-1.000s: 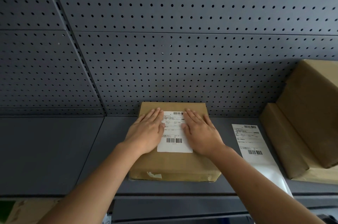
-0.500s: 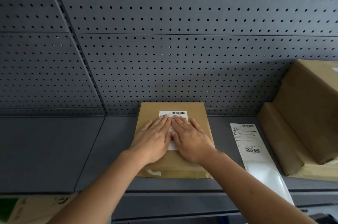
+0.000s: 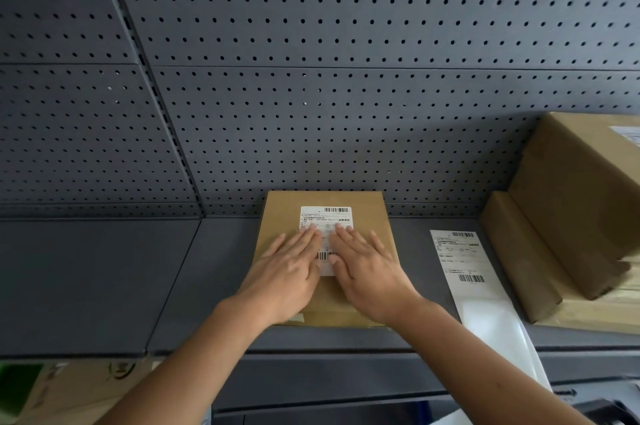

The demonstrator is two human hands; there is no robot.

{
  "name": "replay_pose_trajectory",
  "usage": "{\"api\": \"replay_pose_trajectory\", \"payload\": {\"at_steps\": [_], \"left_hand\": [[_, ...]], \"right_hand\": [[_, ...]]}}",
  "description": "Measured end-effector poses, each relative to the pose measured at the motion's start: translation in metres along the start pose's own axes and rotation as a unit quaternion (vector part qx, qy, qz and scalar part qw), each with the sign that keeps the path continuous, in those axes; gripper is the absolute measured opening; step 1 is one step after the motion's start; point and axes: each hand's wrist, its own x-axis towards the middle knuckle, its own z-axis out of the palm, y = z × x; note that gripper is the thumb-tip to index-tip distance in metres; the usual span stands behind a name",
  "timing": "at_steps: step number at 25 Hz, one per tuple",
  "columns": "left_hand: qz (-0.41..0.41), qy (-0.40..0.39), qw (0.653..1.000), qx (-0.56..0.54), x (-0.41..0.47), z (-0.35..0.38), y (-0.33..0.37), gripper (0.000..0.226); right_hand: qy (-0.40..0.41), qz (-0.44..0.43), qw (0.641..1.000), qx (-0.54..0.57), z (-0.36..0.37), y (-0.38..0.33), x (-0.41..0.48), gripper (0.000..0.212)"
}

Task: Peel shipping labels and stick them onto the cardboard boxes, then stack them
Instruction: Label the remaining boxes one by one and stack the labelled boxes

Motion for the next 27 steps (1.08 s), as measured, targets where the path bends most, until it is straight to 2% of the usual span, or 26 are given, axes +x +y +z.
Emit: {"api": "replay_pose_trajectory", "payload": {"at_steps": [3,10,15,19,21,22,25,26,27], "left_hand": [[0.011,-0.005,1.000,0.016,-0.013,0.008,0.006,0.059],[-0.046,-0.025,0.998,0.030,-0.029,0.008,-0.009,0.060],[-0.094,-0.021,0.995,0.009,-0.048,0.007,-0.031,0.061],[-0.127,0.006,0.989,-0.081,-0.060,0.012,-0.026,0.067],[-0.185,0.044,0.960,-0.203,-0.067,0.012,-0.025,0.076],[-0.223,0.061,0.932,-0.279,-0.070,0.013,-0.028,0.080],[-0.315,0.058,0.823,-0.469,-0.074,0.011,-0.028,0.080],[-0.322,0.052,0.803,-0.499,-0.075,0.011,-0.023,0.077],[-0.320,0.052,0.798,-0.508,-0.077,0.011,-0.017,0.073]], "right_hand": [[-0.017,-0.016,1.000,-0.007,0.011,-0.017,-0.011,0.070],[0.000,0.034,0.999,-0.041,0.012,0.005,-0.029,0.083],[0.002,0.093,0.994,-0.051,0.003,0.023,-0.046,0.071],[0.042,0.064,0.997,-0.004,0.004,0.007,-0.055,0.066],[0.088,0.103,0.987,0.088,0.004,0.007,-0.055,0.064],[0.094,0.151,0.971,0.159,0.005,0.012,-0.053,0.065],[0.036,0.279,0.886,0.369,0.004,0.026,-0.053,0.071],[0.025,0.294,0.866,0.404,0.005,0.029,-0.055,0.068],[0.018,0.303,0.852,0.427,0.006,0.028,-0.056,0.063]]}}
